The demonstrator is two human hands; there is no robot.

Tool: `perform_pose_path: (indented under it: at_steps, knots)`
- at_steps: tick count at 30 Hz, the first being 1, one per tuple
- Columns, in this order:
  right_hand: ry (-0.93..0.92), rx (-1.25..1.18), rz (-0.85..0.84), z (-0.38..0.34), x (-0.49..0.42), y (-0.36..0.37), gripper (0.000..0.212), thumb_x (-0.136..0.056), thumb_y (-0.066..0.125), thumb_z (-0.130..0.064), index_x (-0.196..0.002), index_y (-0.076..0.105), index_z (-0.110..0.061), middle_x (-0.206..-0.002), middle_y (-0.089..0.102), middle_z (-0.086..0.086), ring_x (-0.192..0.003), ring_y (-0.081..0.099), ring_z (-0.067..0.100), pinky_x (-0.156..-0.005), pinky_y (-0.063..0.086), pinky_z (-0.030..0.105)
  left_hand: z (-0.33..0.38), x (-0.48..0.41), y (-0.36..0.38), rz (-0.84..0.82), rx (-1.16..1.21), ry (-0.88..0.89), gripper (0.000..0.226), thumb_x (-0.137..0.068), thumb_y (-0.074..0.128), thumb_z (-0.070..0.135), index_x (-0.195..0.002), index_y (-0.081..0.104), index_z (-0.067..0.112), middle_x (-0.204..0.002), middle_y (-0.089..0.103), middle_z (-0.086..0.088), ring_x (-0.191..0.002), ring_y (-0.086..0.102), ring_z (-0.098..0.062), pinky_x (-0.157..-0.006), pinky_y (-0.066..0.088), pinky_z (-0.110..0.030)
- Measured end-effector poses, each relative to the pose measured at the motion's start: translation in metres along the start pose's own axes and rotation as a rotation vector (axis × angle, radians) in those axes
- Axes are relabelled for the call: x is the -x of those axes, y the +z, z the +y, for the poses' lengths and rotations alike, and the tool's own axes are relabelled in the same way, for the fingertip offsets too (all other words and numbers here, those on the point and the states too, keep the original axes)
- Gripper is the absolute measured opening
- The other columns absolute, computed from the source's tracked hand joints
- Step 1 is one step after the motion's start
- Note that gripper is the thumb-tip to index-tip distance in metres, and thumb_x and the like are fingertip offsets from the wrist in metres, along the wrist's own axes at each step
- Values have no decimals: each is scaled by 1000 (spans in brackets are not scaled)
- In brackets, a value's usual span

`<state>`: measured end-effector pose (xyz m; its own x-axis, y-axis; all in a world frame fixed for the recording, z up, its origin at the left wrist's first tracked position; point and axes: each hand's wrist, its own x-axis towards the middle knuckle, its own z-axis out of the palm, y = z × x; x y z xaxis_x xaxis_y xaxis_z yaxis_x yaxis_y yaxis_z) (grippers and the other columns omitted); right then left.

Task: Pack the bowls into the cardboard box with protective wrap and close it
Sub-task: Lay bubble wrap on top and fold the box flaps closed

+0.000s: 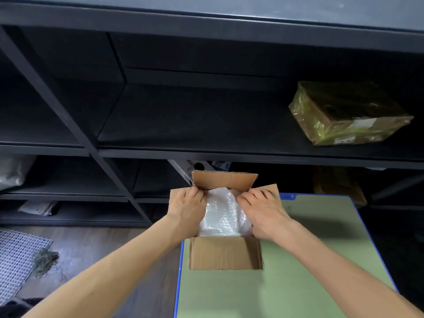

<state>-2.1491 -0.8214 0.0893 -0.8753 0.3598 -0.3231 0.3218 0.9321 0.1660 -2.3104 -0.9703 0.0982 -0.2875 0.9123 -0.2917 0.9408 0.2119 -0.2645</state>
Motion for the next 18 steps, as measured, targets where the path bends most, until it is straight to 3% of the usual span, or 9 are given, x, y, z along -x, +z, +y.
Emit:
perform_pose_path:
  at_steps: [2,4,6,8,11,14,18]
  knots:
    - [-21,-40,29,4,8,0,78,-79,66,-25,-149,32,-18,-152,32,-2,-141,23,24,-117,17,38,-1,3,2,26,52,-7,65,-82,51,19,-145,32,13,-129,44,-1,-120,41,-24,-76,17,-34]
    - [-31,-65,57,6,15,1,78,-81,67,-27,-151,32,-21,-155,28,-3,-142,20,25,-116,14,38,-2,3,5,31,76,28,85,-84,56,27,-155,10,18,-139,38,-5,-127,37,-26,-79,21,-35]
    - [-41,-78,86,6,21,2,76,-82,65,-24,-151,34,-21,-156,29,-1,-142,22,26,-116,14,37,-3,3,7,2,116,79,96,-86,59,33,-155,-8,29,-148,30,-10,-137,28,-29,-94,28,-37]
    - [-48,-106,134,9,26,3,70,-82,64,-23,-148,42,-20,-153,36,2,-140,28,27,-115,15,37,-6,4,5,-45,164,110,98,-87,60,32,-153,-13,35,-155,18,-17,-144,17,-34,-107,27,-41]
    - [14,-158,223,16,34,3,54,-77,68,-25,-130,61,-19,-139,52,6,-126,40,31,-109,24,39,-9,5,3,-83,213,134,90,-91,55,33,-154,-9,37,-162,3,-19,-149,5,-36,-113,21,-44]
    - [178,-268,305,18,44,-2,33,-76,67,-13,-108,68,-11,-134,52,13,-116,41,40,-94,45,50,-9,4,9,-53,261,134,77,-95,46,44,-156,0,36,-162,5,-20,-150,7,-35,-114,21,-46]
    - [217,-348,332,9,48,-7,28,-87,54,-6,-113,62,-12,-135,40,6,-116,34,34,-67,54,38,-7,3,21,114,262,110,76,-88,51,61,-152,20,33,-150,32,-13,-134,37,-32,-101,35,-43]
